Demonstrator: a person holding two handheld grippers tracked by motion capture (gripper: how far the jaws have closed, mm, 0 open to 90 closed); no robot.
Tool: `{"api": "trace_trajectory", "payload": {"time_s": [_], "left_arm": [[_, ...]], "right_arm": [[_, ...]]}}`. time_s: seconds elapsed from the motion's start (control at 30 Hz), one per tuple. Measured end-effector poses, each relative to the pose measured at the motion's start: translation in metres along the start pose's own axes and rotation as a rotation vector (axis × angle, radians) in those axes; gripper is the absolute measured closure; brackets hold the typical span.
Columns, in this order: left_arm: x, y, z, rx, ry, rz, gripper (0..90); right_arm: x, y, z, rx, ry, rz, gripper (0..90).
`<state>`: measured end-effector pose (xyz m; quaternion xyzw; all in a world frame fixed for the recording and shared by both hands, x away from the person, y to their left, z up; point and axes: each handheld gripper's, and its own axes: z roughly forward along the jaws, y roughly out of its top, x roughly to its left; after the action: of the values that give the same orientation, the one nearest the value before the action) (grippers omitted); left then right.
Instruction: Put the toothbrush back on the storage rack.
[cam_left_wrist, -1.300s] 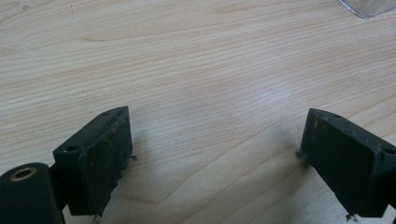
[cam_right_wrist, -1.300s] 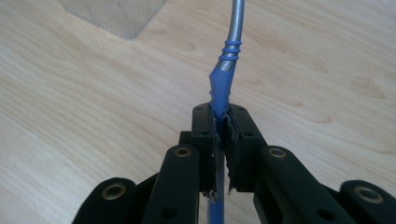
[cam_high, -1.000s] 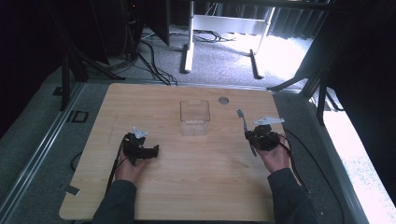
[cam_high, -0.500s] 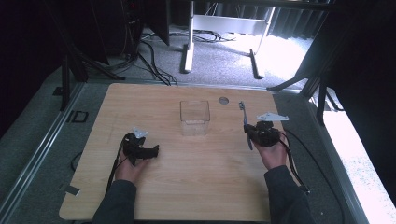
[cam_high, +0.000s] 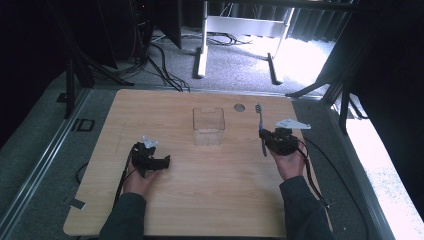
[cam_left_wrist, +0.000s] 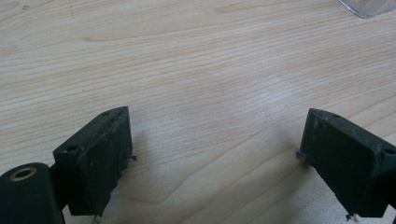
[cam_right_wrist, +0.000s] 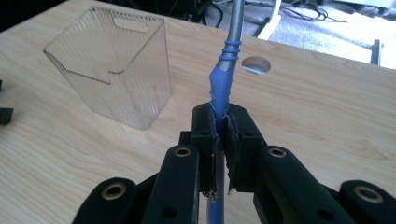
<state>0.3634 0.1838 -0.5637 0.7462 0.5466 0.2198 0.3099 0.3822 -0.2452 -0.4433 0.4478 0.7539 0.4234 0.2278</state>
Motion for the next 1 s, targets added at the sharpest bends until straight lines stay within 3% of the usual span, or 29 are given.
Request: {"api": "trace_trajectory", "payload": {"time_s": [0.33, 1.0], "left_arm": [[0.000, 0.000, 0.000, 0.003, 0.000, 0.004, 9.6], [0.000, 0.000, 0.000, 0.003, 0.000, 0.003, 9.6]], "right_arm": [[0.007, 0.006, -0.001, -0.064, 0.027, -0.018, 82.6], [0.015, 0.011, 0.003, -0.106, 0.075, -0.044, 82.6]]}}
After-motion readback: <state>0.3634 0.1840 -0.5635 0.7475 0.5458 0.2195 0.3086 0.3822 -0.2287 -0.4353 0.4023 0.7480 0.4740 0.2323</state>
